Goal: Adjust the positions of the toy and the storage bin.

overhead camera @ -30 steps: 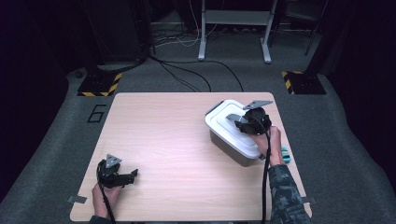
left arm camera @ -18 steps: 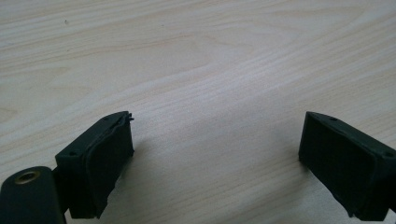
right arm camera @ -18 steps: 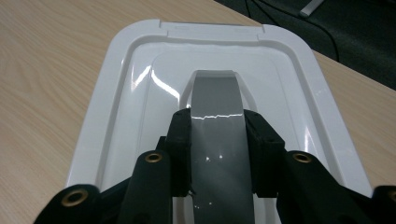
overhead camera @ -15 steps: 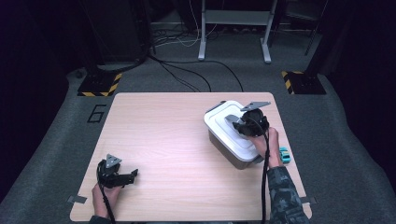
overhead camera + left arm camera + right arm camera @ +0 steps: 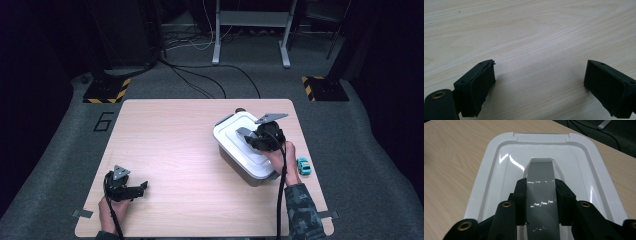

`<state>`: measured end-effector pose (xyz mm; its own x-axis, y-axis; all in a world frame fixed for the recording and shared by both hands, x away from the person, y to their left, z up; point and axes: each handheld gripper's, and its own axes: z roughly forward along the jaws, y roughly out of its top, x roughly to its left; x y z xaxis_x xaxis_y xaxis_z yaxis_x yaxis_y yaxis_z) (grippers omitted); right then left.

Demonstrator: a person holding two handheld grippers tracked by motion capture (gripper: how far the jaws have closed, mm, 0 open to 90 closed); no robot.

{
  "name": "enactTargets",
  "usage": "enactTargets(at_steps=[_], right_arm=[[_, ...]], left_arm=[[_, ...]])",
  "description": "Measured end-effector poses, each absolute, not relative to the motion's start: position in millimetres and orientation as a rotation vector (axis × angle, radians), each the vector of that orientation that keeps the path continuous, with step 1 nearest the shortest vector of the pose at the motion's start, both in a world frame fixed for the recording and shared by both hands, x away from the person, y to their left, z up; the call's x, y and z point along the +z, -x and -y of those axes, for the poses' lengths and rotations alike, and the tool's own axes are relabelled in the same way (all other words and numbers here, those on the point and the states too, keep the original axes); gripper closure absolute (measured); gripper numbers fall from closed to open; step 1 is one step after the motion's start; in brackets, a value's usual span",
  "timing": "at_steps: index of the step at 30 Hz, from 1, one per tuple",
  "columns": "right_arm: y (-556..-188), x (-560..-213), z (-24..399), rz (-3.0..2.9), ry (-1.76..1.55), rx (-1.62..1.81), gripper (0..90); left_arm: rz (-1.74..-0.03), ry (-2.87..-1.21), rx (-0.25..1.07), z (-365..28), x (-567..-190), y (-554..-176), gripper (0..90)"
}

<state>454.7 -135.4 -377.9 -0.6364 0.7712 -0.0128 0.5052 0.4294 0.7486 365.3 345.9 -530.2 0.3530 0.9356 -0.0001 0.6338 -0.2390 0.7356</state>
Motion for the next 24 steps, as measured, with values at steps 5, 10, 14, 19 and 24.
enactTargets(at_steps=[5, 10, 14, 19, 24], right_arm=[[-447.2, -378.0, 129.0, -2.356, -1.077, 1.058, 66.8], [-442.5, -378.4, 125.0, -2.365, -1.078, 1.076, 66.9], [-439.7, -378.8, 123.3, -2.371, -1.08, 1.089, 66.9], [-436.7, -378.4, 121.2, -2.381, -1.091, 1.095, 67.0], [-433.0, -378.6, 118.7, -2.396, -1.08, 1.106, 67.0]], left_arm=[[-1.36, -1.969, 0.6, -345.9, -530.3, -365.4, 9.5], [-1.361, -1.969, 0.598, -345.9, -530.2, -365.4, 9.5], [-1.361, -1.969, 0.6, -345.9, -530.3, -365.4, 9.5], [-1.361, -1.969, 0.6, -345.9, -530.3, -365.4, 9.5], [-1.36, -1.969, 0.6, -346.0, -530.3, -365.5, 9.5]])
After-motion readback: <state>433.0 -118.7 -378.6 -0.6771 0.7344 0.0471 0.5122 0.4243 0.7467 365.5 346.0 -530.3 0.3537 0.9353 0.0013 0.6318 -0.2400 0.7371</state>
